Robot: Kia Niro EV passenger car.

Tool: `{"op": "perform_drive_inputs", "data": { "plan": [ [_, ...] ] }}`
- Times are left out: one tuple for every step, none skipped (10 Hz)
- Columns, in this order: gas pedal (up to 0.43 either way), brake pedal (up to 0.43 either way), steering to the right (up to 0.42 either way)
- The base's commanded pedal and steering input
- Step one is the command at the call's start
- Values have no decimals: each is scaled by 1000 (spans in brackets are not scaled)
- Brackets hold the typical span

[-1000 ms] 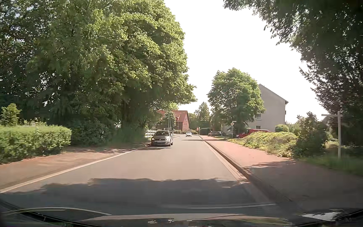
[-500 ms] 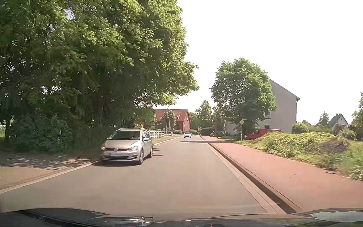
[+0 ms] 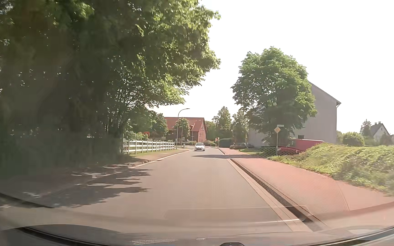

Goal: Follow the waypoints while adhering to traffic rules and regulations

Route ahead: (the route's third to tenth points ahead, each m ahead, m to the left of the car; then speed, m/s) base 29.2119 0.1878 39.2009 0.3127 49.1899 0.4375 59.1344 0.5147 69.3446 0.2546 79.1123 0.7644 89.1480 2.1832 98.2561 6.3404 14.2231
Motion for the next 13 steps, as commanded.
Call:
{"op": "perform_drive_inputs", "data": {
  "plan": [
    [138,0,3],
    [138,0,3],
    [130,0,2],
    [110,0,1],
    [98,0,1],
    [98,0,1],
    [98,0,1],
    [98,0,1],
    [98,0,1],
    [98,0,1],
    [98,0,1],
    [98,0,1],
    [98,0,1]
  ]
}}
